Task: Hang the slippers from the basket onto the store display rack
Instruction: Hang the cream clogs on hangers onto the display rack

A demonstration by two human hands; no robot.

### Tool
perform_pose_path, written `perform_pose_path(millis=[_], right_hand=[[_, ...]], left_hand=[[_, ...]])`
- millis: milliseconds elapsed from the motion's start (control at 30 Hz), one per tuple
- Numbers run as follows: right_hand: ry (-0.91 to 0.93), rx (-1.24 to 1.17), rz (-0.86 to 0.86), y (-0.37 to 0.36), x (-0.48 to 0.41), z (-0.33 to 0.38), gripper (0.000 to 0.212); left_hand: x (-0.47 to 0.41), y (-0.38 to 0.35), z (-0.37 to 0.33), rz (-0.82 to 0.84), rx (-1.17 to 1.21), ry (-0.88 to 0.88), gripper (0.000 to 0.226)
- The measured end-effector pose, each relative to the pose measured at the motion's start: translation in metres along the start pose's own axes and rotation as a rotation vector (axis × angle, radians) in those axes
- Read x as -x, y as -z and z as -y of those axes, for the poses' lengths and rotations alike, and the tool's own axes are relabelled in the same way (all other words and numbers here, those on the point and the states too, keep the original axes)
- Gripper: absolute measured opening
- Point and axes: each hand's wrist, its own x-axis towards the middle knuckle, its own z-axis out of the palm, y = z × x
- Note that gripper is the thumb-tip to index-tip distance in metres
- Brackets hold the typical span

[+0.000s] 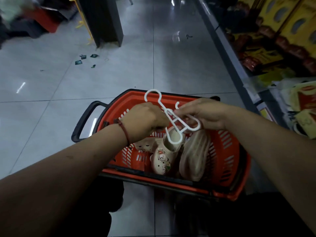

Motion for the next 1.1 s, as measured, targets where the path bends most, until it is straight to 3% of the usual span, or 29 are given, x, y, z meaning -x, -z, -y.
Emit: perform_pose_path(millis=[67,167,267,367,467,533,633,700,800,867,933,1000,1100], right_hand=[[0.011,-0.014,-0.041,0.003,-0.004,-0.005,0.014],[0.037,-0.005,-0.189,0.009,-0.012,-0.011,0.019],[0.029,0.364,-0.377,0.016,-0.014,-0.016,0.016],[-0.014,0.595,-0.439,0.023,-0.012,-0.022,0.015],[-0.043,0.656,-0.447,0.026,-0.014,-0.025,0.014],[-0.04,0.694,-0.454,0.026,-0.017,-0.026,0.013],[-0.034,0.716,-0.446,0.022,-0.021,-0.027,0.005],[-0.026,0.73,-0.437,0.019,-0.023,-0.027,0.004],[-0.04,0.7,-0.411,0.013,-0.026,-0.027,0.007],[-0.037,0.697,-0.402,0.009,-0.028,-0.027,0.006],[-0.028,0.698,-0.399,0.006,-0.027,-0.028,0.007],[-0.018,0.7,-0.4,0.007,-0.023,-0.029,0.006],[0.004,0.705,-0.42,0.018,-0.013,-0.03,0.001]], left_hand=[[-0.008,-0.003,0.002,-0.038,0.01,-0.02,0.018],[-0.014,-0.016,0.006,-0.067,0.02,0.13,0.016],[-0.018,-0.037,-0.001,-0.083,0.093,0.385,0.023],[-0.02,-0.06,-0.013,0.252,0.246,0.522,0.018],[-0.017,-0.089,-0.03,0.674,0.426,0.595,0.035],[-0.015,-0.109,-0.044,0.8,0.596,0.705,0.035],[-0.019,-0.136,-0.06,0.783,0.86,0.934,0.029],[-0.023,-0.149,-0.067,0.778,0.902,1.018,0.036],[-0.031,-0.159,-0.079,0.726,0.858,0.952,0.037],[-0.036,-0.163,-0.087,0.659,0.882,0.877,0.059],[-0.042,-0.17,-0.088,0.62,0.937,0.91,0.092],[-0.05,-0.18,-0.084,0.572,0.914,0.916,0.11],[-0.067,-0.184,-0.078,0.57,0.798,0.876,0.098]])
